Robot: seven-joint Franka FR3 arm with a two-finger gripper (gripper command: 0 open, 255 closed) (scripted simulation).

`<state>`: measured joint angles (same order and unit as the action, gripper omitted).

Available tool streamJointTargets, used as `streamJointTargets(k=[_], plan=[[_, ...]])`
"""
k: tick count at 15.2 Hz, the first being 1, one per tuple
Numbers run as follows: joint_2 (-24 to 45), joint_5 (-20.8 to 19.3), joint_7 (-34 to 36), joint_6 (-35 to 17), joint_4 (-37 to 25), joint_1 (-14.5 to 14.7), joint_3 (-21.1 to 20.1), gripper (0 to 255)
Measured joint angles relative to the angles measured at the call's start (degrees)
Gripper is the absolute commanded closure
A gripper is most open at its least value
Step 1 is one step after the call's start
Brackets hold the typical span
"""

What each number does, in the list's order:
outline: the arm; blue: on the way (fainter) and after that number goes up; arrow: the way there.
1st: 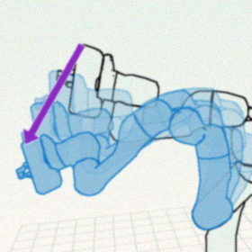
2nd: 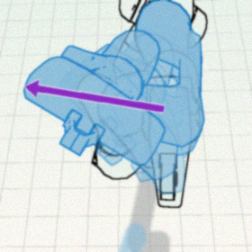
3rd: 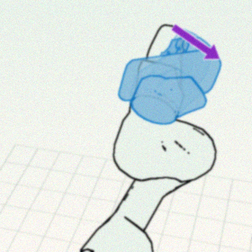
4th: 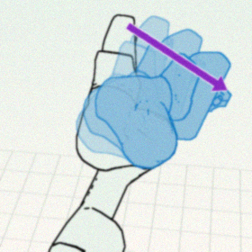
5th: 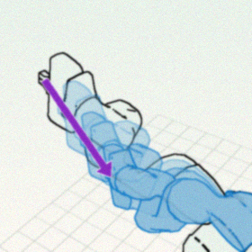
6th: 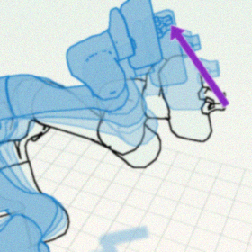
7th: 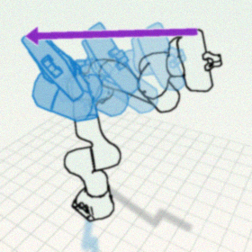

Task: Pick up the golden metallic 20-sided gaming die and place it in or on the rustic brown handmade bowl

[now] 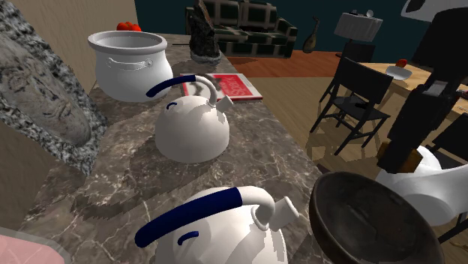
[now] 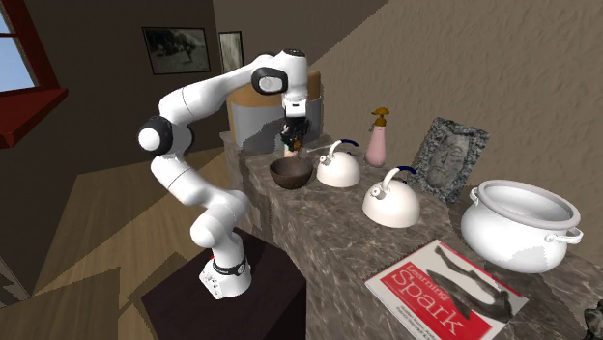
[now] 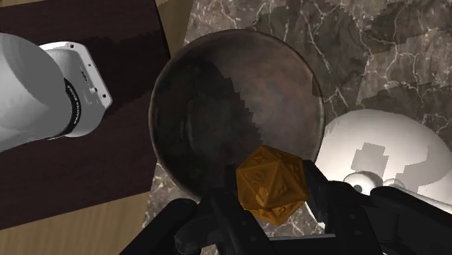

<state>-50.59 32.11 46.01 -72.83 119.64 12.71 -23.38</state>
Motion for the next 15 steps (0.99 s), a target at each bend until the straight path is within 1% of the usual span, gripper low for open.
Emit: streamJointTargets(k=[3,15], plan=[[-2.4,2.1,2.8,0.8,0.4,1.0,-1.6,255],[-7.9,4.6,0.6,-5.1,11.9,2.4,-4.0,255]])
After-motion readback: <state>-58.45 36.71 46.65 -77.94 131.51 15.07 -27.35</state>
